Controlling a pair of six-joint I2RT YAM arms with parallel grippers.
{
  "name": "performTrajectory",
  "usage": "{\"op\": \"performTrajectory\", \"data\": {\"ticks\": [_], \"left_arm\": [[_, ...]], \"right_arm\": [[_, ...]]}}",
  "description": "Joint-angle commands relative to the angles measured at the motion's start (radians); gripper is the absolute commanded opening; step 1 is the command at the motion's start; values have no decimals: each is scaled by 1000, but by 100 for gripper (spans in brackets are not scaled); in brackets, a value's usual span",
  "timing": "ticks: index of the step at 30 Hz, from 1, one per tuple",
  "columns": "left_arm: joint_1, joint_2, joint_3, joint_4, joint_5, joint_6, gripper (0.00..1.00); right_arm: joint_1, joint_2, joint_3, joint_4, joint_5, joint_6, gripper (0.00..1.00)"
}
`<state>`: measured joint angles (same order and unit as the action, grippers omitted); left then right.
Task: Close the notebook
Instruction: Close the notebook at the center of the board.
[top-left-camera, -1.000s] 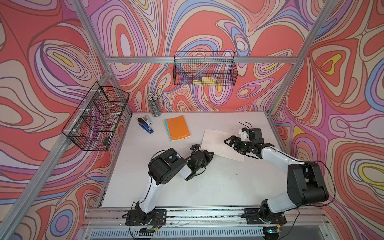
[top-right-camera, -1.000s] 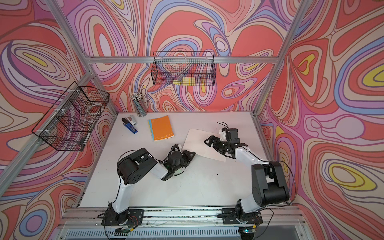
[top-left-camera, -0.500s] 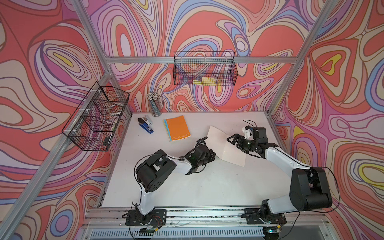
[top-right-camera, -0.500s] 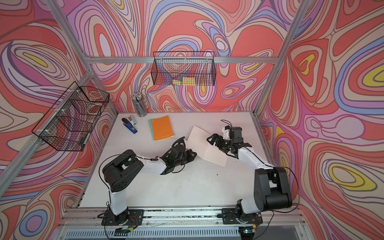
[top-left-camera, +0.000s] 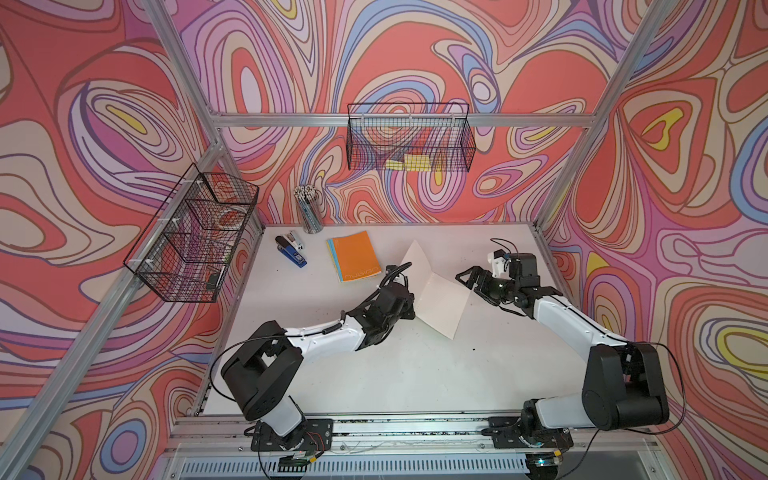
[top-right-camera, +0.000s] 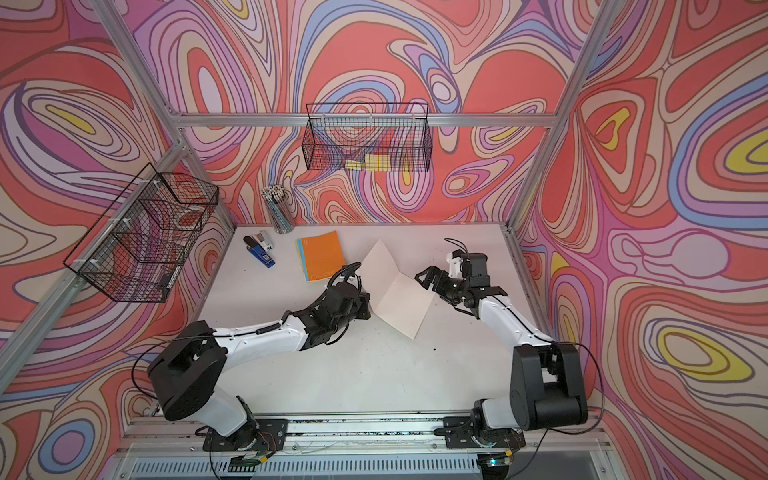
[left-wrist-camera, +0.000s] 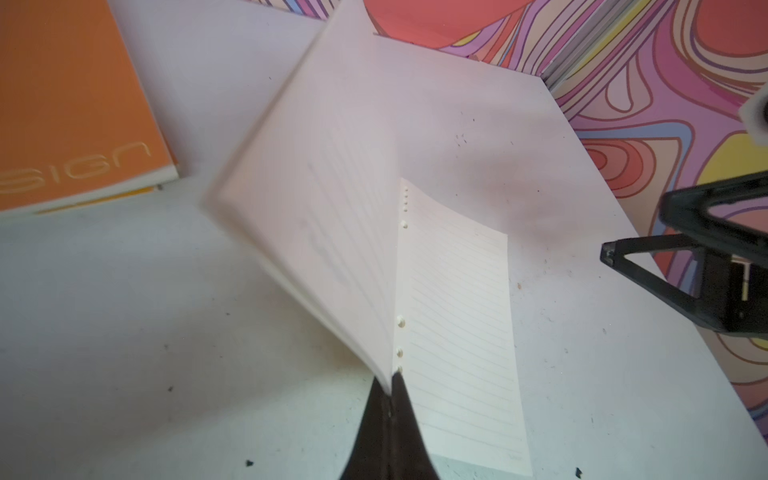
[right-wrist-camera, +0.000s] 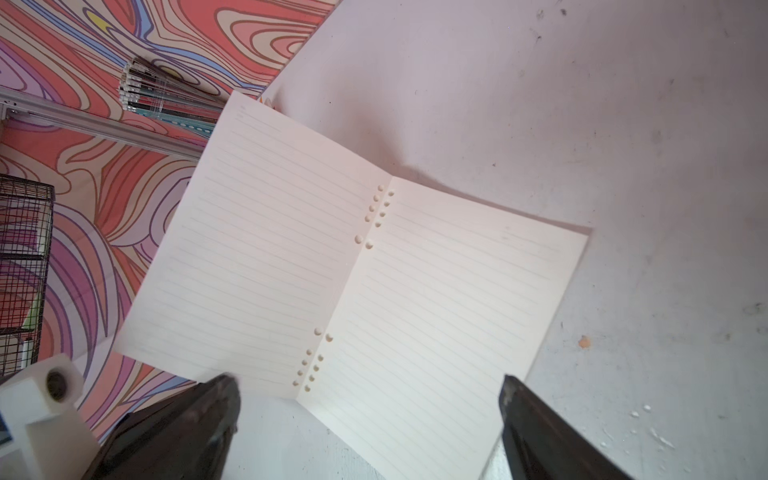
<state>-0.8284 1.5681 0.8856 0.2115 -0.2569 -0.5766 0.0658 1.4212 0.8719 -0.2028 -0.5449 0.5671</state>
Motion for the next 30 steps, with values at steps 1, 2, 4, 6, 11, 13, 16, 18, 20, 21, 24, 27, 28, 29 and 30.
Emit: {"op": "performTrajectory", "data": {"ticks": [1, 2, 4, 6, 11, 13, 16, 18, 20, 21, 24, 27, 28, 29, 30], "left_arm": [[-25, -48, -18, -91, -179, 156, 0], [-34, -60, -29, -92, -210, 183, 0], [-60, -83, -49, -86, -278, 237, 0], [-82, -94, -65, -73, -320, 285, 0], [-149, -95, -109, -4, -361, 397, 0], [-180, -73, -114, 21, -384, 444, 0], [-213, -23, -109, 37, -402, 477, 0], [-247, 17, -98, 50, -434, 521, 0], [-278, 59, -81, 62, -470, 564, 0], [-291, 80, -69, 67, -480, 582, 0], [-318, 157, -28, 54, -525, 634, 0], [-334, 213, -5, 43, -537, 665, 0], [-336, 217, -8, 44, -529, 662, 0], [-336, 218, -10, 42, -517, 657, 0], [-337, 222, -14, 42, -513, 656, 0]], "right_arm": [[-6, -9, 25, -2, -10, 0, 98], [-6, -11, 25, -4, -10, 1, 98], [-6, -13, 26, -7, -8, -2, 98], [-7, -14, 29, -17, -1, -8, 98], [-7, -16, 32, -27, 6, -14, 98], [-7, -13, 35, -26, 7, -14, 98], [-7, -5, 50, -25, 7, -14, 98], [-7, 1, 68, -30, 2, -16, 98], [-7, 2, 82, -33, -4, -12, 98], [-6, -1, 85, -31, -4, -11, 98], [-6, -4, 91, -29, -1, -10, 98], [-7, -1, 96, -26, -23, -7, 98], [-6, 1, 97, -23, -31, -6, 98], [-6, 3, 96, -20, -36, -3, 98], [-7, 4, 92, -15, -41, 2, 98]]}}
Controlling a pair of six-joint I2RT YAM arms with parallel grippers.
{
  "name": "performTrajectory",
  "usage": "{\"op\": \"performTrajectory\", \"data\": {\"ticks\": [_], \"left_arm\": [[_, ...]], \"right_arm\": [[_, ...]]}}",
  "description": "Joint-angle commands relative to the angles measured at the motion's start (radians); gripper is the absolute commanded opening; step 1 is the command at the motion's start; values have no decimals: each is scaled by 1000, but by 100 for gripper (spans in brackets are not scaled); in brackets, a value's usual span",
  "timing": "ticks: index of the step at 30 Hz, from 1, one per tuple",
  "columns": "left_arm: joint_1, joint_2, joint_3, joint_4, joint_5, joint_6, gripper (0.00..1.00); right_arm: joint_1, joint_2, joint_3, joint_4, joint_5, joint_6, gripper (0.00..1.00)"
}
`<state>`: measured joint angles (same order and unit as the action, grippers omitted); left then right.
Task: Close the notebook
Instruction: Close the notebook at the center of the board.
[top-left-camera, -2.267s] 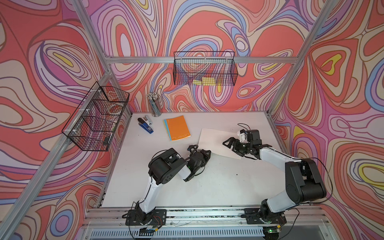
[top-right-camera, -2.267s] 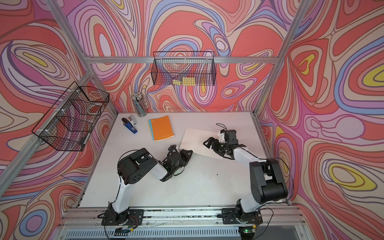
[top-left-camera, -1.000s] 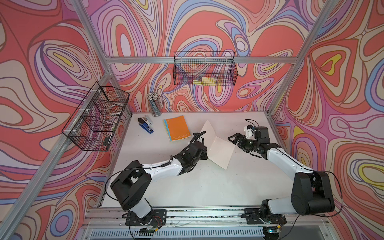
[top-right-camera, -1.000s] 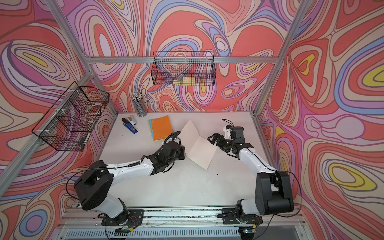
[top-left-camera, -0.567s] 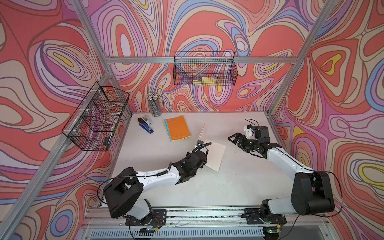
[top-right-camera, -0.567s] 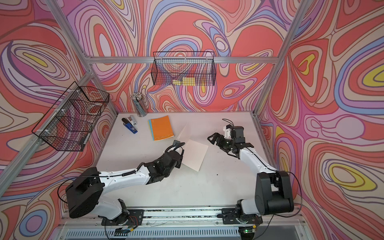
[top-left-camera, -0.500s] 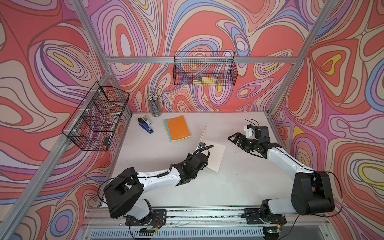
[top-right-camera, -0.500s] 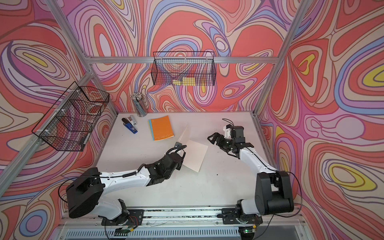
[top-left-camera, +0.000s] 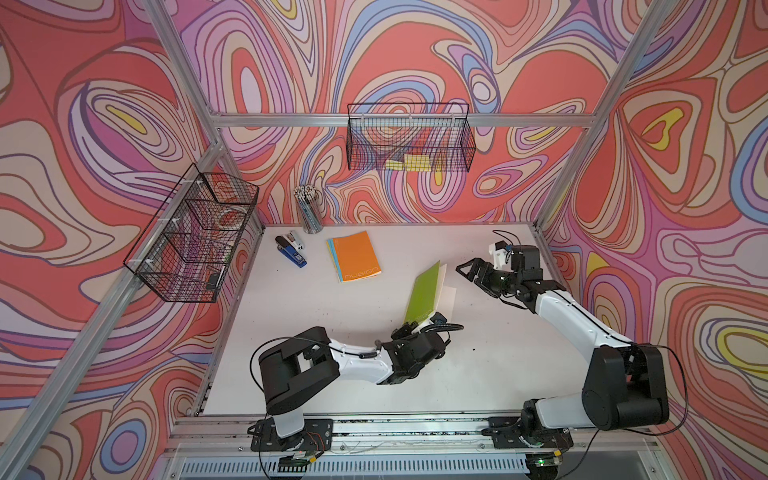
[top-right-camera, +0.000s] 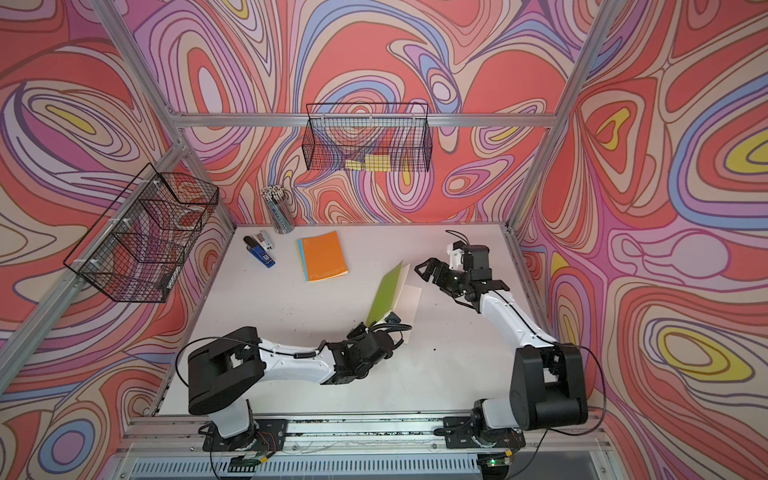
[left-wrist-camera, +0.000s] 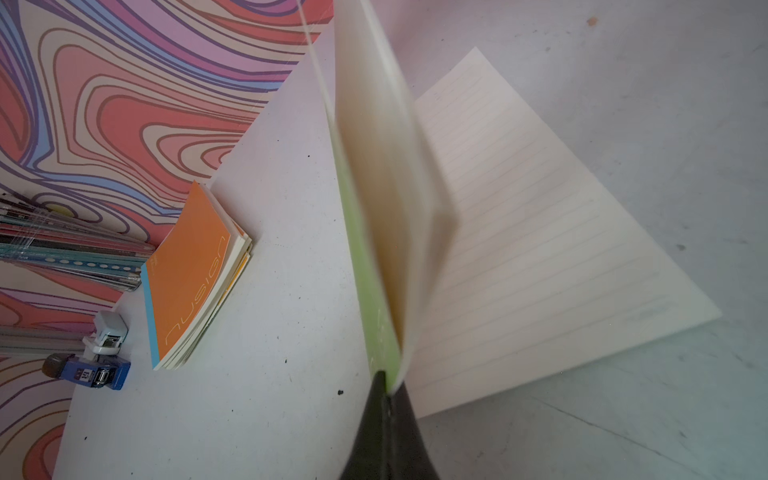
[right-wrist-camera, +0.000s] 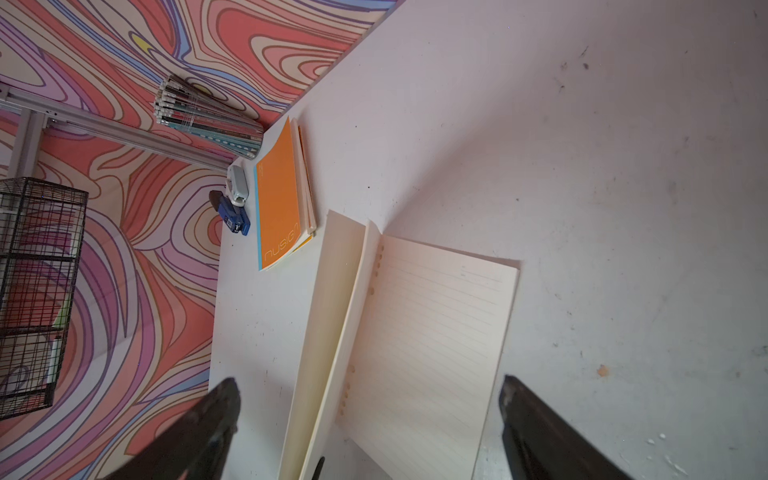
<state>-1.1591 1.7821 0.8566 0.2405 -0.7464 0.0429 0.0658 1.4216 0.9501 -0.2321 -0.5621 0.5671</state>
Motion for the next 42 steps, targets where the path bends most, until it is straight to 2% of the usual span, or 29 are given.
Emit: {"op": "performTrajectory", "data": {"ticks": [1, 6, 11, 15, 24, 34, 42], "left_arm": [[-8, 10, 14, 13, -23, 40, 0], [-20, 39, 21, 14, 33, 112, 0], [-41, 124, 88, -33, 28, 217, 0], [-46, 166, 126, -79, 16, 249, 0], [-51, 178, 155, -136, 6, 207, 0], [-50, 193, 182, -159, 12, 173, 0], [-51, 183, 208, -205, 20, 141, 21]], "right_arm": [[-7, 4, 8, 23, -26, 10, 98], [-6, 14, -28, 94, -68, 70, 98], [3, 19, -31, 109, -72, 90, 98], [34, 21, -16, 110, -63, 97, 98], [161, 79, -72, 195, -6, 150, 98], [190, 68, -190, 226, 36, 180, 98], [193, 130, -206, 265, 43, 177, 98]]}}
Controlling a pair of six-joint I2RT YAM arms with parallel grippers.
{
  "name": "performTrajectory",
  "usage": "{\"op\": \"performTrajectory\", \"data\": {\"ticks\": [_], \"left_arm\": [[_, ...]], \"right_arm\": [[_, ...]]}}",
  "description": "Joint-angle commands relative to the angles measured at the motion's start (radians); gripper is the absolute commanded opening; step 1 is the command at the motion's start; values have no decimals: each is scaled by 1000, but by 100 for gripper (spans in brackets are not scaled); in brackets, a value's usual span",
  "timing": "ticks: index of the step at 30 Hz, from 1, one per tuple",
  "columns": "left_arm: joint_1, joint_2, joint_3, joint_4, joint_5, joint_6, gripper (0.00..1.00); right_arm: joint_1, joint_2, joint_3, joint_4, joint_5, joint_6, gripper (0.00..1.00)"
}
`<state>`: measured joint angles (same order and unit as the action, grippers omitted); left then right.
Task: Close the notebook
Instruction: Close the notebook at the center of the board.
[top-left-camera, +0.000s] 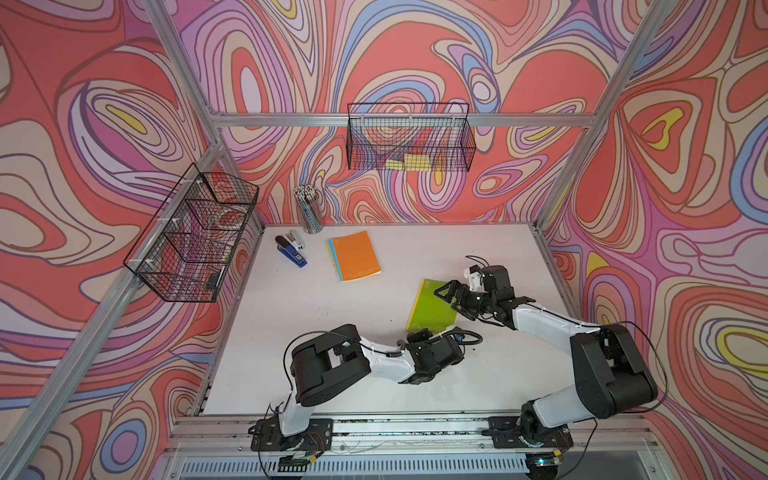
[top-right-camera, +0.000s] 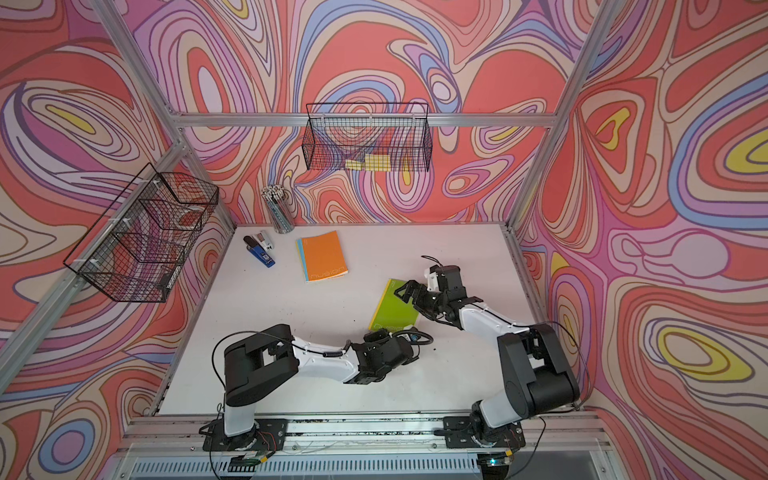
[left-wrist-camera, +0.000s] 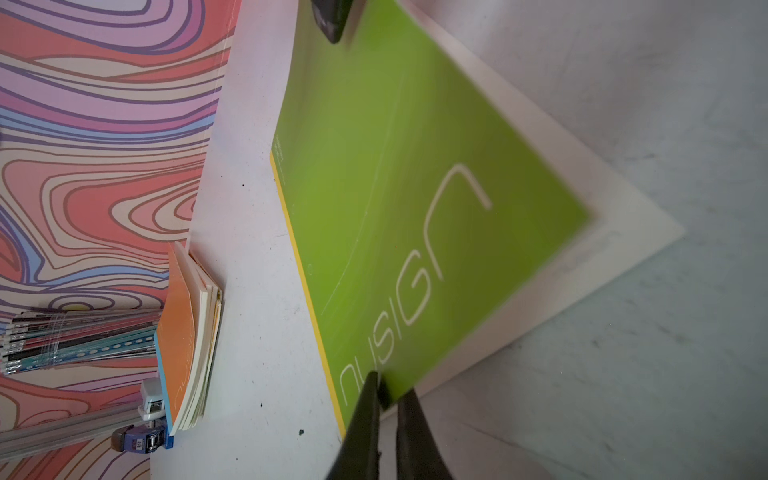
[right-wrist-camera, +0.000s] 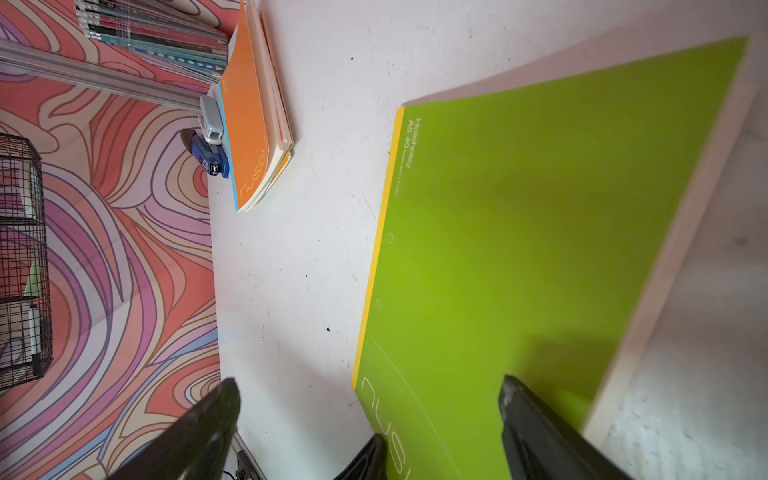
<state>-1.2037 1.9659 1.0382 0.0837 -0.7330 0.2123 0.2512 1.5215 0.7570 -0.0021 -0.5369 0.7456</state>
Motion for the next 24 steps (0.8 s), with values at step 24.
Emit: {"op": "performTrajectory", "data": {"ticks": [24], "left_arm": [[-13, -65, 30, -193, 276, -126, 41]], "right_arm": [[7, 131, -8, 82, 23, -27, 98]]}}
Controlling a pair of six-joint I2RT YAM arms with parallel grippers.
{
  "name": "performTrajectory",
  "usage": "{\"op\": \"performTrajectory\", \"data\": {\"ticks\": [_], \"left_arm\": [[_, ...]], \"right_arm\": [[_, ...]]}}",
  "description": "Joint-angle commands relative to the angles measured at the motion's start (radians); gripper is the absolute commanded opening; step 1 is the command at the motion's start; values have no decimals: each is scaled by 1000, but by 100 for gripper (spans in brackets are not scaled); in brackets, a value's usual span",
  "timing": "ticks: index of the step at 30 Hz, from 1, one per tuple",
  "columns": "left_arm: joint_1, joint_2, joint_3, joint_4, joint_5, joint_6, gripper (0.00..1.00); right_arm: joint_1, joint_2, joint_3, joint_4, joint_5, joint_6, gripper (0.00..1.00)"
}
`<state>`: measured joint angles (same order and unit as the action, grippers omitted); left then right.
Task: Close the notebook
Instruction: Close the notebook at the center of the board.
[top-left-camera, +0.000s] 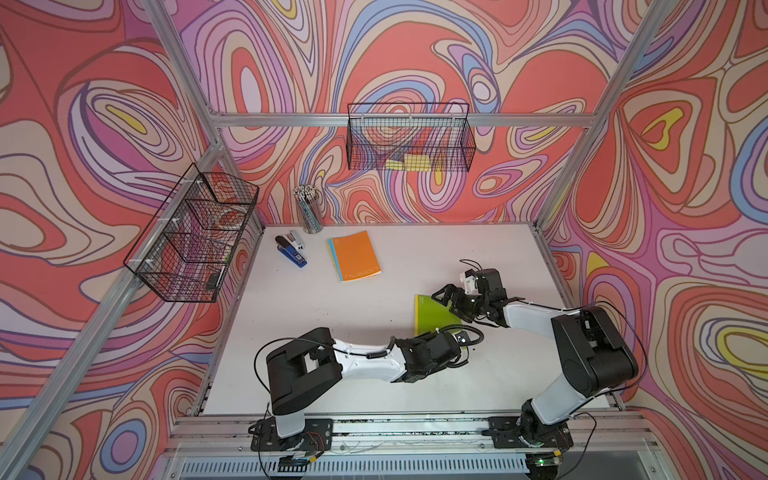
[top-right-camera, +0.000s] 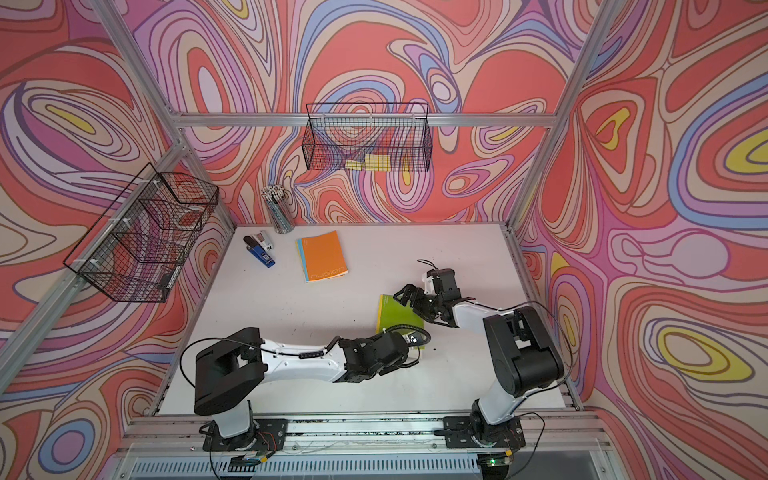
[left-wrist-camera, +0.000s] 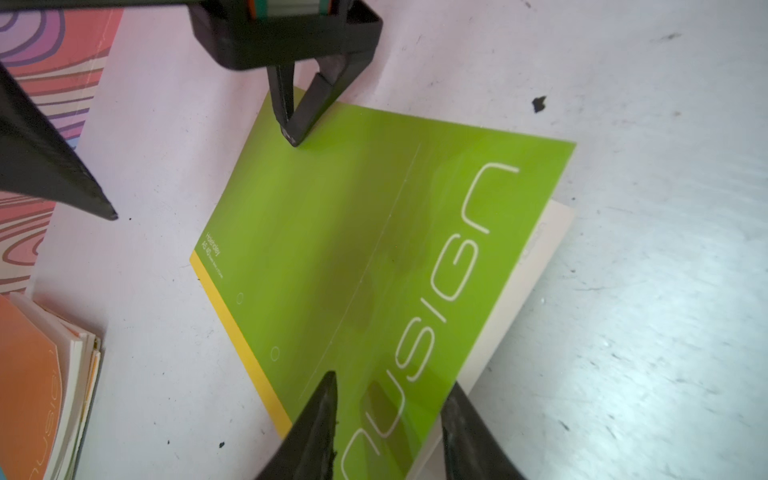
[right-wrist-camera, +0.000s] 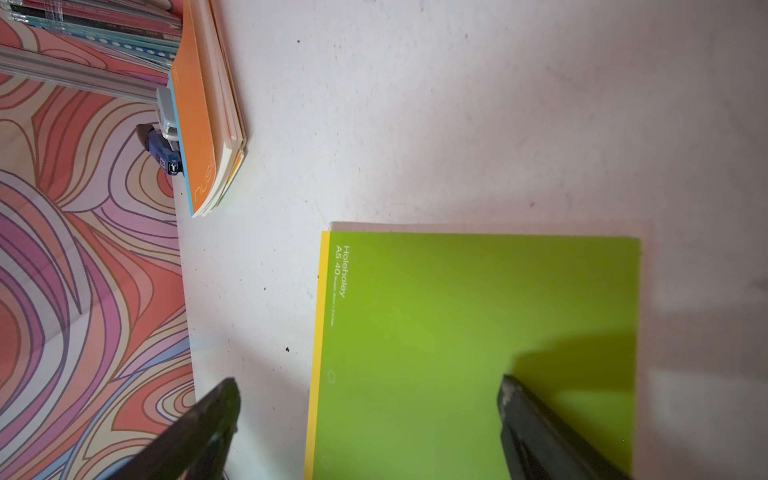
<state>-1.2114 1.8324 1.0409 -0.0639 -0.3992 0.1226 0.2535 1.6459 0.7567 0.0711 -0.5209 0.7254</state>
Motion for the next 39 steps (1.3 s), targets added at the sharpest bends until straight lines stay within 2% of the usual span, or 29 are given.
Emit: {"op": "performTrajectory", "data": {"ticks": [1, 4, 7, 11, 20, 28, 35, 39], "left_arm": [[-4, 96, 44, -49, -111, -54, 41], [-3, 181, 112, -88, -229, -81, 42], [1, 229, 139, -79, -256, -80, 44], [6, 205, 116, -35, -207, -62, 47], [12, 52, -26, 91, 37, 29, 57], [33, -51, -55, 87, 187, 47, 70], [39, -106, -66, 66, 198, 71, 73], [62, -176, -102, 73, 241, 34, 73]], "right_arm": [[6, -3, -6, 1, 7, -9, 98], [6, -32, -4, -38, 17, -22, 98], [6, -59, -4, -67, 13, -25, 98], [6, -87, -30, -77, 25, -24, 98], [5, -34, -49, -36, 34, -24, 98], [4, -1, -27, -36, 30, -28, 98], [4, -7, -24, -35, 31, -27, 98], [5, -7, -17, -45, 30, -32, 98]]}}
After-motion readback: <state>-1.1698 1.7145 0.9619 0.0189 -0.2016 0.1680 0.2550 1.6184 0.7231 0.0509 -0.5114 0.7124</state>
